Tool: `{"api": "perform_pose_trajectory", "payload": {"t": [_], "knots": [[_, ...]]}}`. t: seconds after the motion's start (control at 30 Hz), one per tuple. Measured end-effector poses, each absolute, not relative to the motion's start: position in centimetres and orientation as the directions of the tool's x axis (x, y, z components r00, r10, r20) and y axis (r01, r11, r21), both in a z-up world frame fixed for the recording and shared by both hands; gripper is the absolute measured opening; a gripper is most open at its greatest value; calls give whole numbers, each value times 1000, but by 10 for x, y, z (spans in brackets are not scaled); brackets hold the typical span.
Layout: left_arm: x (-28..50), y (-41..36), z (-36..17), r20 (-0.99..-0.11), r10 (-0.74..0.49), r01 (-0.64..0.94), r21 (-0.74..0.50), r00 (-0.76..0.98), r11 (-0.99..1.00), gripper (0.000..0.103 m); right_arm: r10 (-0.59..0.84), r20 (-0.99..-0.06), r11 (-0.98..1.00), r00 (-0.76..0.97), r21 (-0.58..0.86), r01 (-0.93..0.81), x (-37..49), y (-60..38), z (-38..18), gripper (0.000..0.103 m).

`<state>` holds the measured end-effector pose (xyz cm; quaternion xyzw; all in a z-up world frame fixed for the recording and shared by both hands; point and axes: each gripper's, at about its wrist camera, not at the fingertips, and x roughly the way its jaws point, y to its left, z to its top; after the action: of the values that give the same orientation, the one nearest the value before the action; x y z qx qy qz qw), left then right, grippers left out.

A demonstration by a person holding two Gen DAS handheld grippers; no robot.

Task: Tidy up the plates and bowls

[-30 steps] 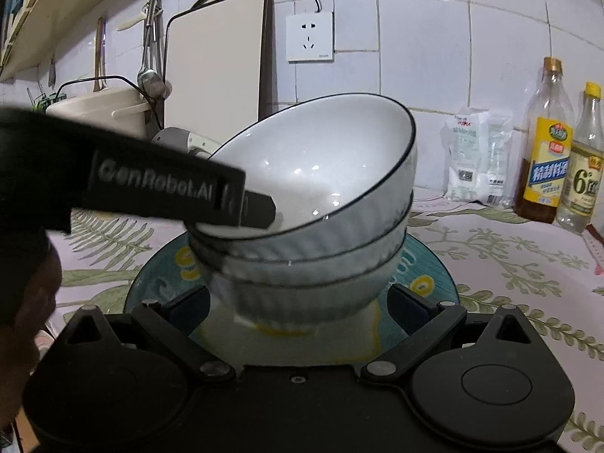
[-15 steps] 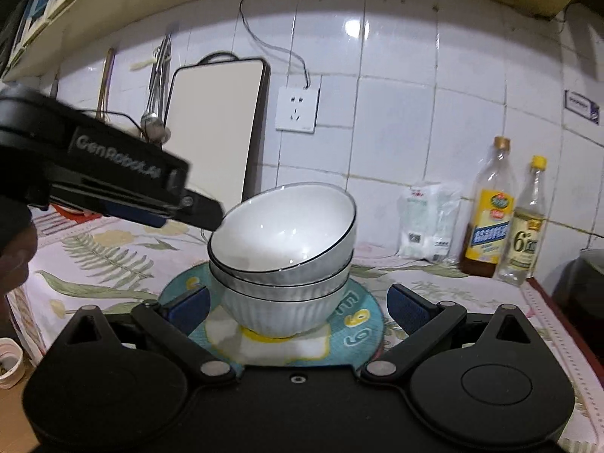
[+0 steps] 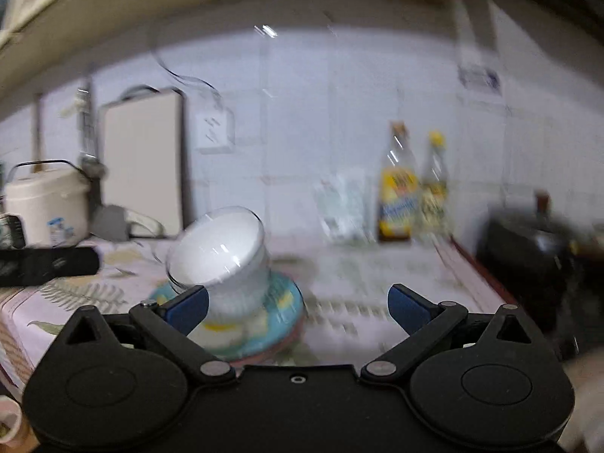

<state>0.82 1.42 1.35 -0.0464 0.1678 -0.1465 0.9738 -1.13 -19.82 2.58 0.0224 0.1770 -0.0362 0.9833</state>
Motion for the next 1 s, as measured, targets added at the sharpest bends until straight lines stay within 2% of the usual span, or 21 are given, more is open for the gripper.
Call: {"api": "perform_pose_trajectory", "payload": {"t": [0.03,0.1,0.13,0.33,0.43,0.67,1.0], "knots": [[5,15,13,-317,-294,266,-130,901,955,88,-73,-368,995,927,38,93,-13,-199,27,103],[1,15,11,-326,-271,248,-111,906,962,99,-110,-412,990,904,32,136,-16,-201,28,103],[-1,16,11,-332,-260,239,-104,907,966,100,-123,-419,989,900,27,148,-19,-201,28,103],[-14,17,8,-403,-154,146,-51,902,988,100,-83,-360,989,929,81,120,-59,-208,31,103],[-28,19,6,-382,-123,122,-27,916,992,100,-92,-345,987,934,94,132,-73,-208,33,103],[-57,20,-4,-360,-68,90,45,930,995,100,-105,-319,993,942,13,116,-103,-191,37,103],[-64,14,-15,-346,-33,64,77,938,995,101,-151,-306,989,940,-47,144,-115,-179,31,103]]}}
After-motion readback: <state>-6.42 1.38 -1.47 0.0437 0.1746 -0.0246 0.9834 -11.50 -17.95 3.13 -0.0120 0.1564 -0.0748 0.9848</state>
